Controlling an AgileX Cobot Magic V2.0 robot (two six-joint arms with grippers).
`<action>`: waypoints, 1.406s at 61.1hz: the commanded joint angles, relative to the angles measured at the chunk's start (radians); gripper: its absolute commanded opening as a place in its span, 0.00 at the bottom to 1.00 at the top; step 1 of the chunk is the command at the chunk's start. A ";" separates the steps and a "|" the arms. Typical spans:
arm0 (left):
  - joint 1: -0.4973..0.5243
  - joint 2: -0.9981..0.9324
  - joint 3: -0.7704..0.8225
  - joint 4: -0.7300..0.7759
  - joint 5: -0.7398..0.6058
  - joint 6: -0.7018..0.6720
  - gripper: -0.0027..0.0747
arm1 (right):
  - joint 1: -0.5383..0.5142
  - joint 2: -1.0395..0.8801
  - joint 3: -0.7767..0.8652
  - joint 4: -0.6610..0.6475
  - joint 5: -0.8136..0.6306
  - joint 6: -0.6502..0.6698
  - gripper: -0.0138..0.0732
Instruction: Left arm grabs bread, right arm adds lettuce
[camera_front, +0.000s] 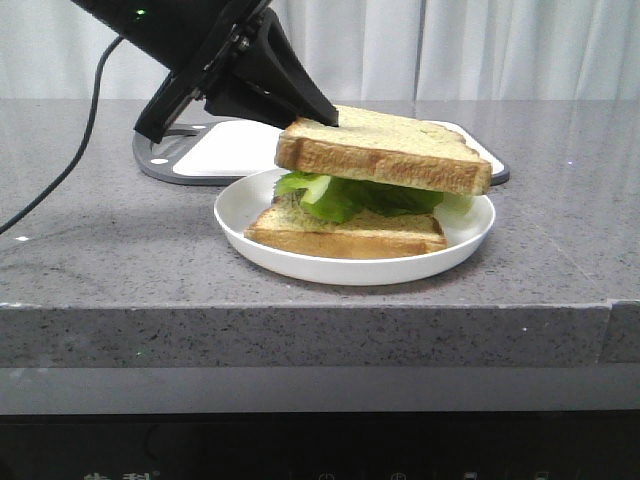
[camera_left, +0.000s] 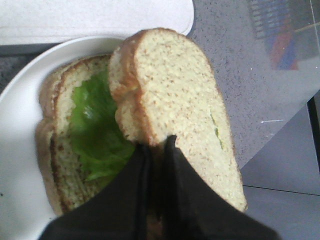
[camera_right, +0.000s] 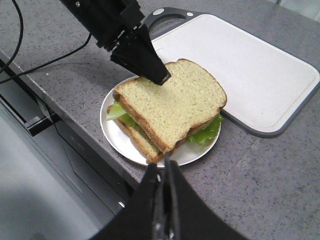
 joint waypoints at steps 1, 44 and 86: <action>-0.008 -0.041 -0.035 -0.015 0.008 0.007 0.04 | -0.001 -0.001 -0.022 0.000 -0.061 -0.008 0.09; 0.072 -0.129 -0.035 0.141 0.107 0.003 0.66 | -0.001 -0.001 -0.022 0.000 -0.052 -0.008 0.09; 0.185 -0.641 0.166 0.497 -0.046 -0.070 0.01 | -0.001 -0.001 -0.020 -0.059 -0.103 0.116 0.09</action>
